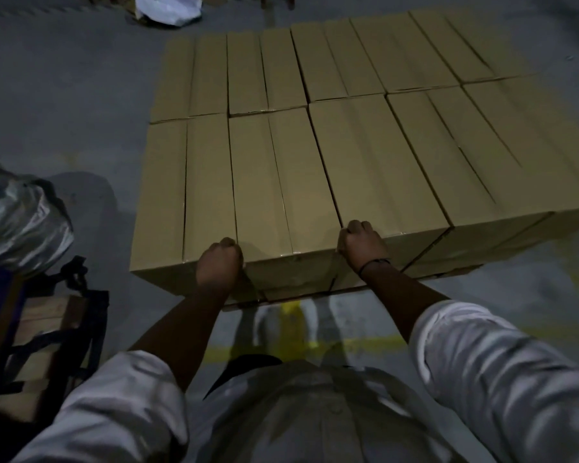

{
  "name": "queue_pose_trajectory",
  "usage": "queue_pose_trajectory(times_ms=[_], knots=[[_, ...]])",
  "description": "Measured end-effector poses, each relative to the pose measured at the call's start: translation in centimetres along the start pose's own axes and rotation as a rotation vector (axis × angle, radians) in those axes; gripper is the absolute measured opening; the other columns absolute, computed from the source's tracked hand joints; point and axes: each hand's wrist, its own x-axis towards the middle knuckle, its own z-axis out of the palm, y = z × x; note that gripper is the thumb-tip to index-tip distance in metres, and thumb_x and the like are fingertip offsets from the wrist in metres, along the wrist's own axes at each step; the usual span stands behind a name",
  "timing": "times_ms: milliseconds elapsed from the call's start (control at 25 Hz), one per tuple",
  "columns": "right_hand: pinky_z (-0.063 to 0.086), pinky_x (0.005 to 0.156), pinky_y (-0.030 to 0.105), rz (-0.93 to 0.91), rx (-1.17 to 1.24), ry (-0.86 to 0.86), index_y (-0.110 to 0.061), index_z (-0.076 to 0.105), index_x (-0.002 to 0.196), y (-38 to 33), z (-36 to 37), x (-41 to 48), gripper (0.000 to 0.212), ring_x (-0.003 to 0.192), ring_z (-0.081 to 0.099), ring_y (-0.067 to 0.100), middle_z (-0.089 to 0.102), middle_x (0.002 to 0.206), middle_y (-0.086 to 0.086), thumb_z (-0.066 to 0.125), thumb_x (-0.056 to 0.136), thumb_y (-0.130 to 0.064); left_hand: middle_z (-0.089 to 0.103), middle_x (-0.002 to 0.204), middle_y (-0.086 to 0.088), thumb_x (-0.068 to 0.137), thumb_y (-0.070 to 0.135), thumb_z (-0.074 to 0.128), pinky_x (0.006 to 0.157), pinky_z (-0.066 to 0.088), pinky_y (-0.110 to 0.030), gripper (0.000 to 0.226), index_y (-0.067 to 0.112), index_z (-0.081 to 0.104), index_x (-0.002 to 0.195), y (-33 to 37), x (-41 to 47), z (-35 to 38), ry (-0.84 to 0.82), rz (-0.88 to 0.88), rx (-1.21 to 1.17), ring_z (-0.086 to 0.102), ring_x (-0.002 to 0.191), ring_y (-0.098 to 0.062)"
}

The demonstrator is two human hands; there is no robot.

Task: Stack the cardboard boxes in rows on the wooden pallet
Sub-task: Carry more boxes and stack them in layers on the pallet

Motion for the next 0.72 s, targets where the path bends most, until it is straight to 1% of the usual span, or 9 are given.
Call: queue_pose_trajectory(times_ms=[160,280,360,520,600,720], knots=[[0.048,0.087,0.043,0.013,-0.037,0.017,-0.005,0.065,0.116,-0.1,0.4,0.4,0.026,0.113,0.049,0.037,0.055,0.12,0.016,0.06,0.094,-0.02,0.062,0.101,-0.004,0.089,0.025,0.071,0.07,0.055,-0.032,0.016,0.015,0.07,0.101,0.3,0.1,0.1,0.007,-0.028,0.026,0.061,0.08,-0.018],[0.047,0.084,0.043,-0.001,-0.029,0.036,-0.005,0.065,0.114,0.2,0.9,0.3,0.026,0.111,0.05,0.037,0.057,0.117,0.016,0.063,0.092,-0.019,0.063,0.103,-0.004,0.09,0.023,0.068,0.067,0.052,-0.029,0.015,0.015,0.068,0.103,0.3,0.0,0.4,0.031,-0.032,0.026,0.061,0.082,-0.018],[0.047,0.084,0.043,0.001,-0.031,0.022,-0.005,0.064,0.115,0.0,0.7,0.2,0.026,0.112,0.05,0.037,0.056,0.118,0.016,0.061,0.092,-0.017,0.063,0.106,-0.005,0.09,0.02,0.068,0.068,0.051,-0.028,0.015,0.016,0.067,0.104,0.4,-0.2,0.5,0.034,-0.035,0.014,0.062,0.085,-0.019],[0.047,0.089,0.045,0.023,-0.007,-0.037,-0.002,0.057,0.123,-0.8,-0.9,-0.4,0.031,0.118,0.046,0.039,0.051,0.126,0.018,0.053,0.093,-0.009,0.062,0.121,-0.005,0.088,0.021,0.072,0.08,0.056,-0.036,0.028,0.016,0.064,0.114,0.6,-1.2,-0.8,-0.056,-0.013,-0.023,0.063,0.1,-0.022],[0.047,0.091,0.045,0.007,0.014,-0.047,-0.003,0.054,0.125,-1.5,-1.8,-1.4,0.035,0.118,0.047,0.039,0.05,0.129,0.018,0.055,0.092,-0.014,0.06,0.125,-0.005,0.088,0.024,0.071,0.087,0.054,-0.038,0.034,0.016,0.06,0.119,0.9,-2.3,-2.0,-0.103,0.003,-0.042,0.058,0.109,-0.024],[0.047,0.095,0.044,-0.022,0.066,-0.079,-0.008,0.056,0.128,-3.0,-3.5,-2.8,0.039,0.121,0.047,0.037,0.049,0.135,0.017,0.059,0.093,-0.026,0.052,0.142,-0.007,0.09,0.026,0.069,0.101,0.046,-0.042,0.046,0.016,0.056,0.134,1.3,-3.9,-4.6,-0.119,-0.023,-0.054,0.049,0.128,-0.028]])
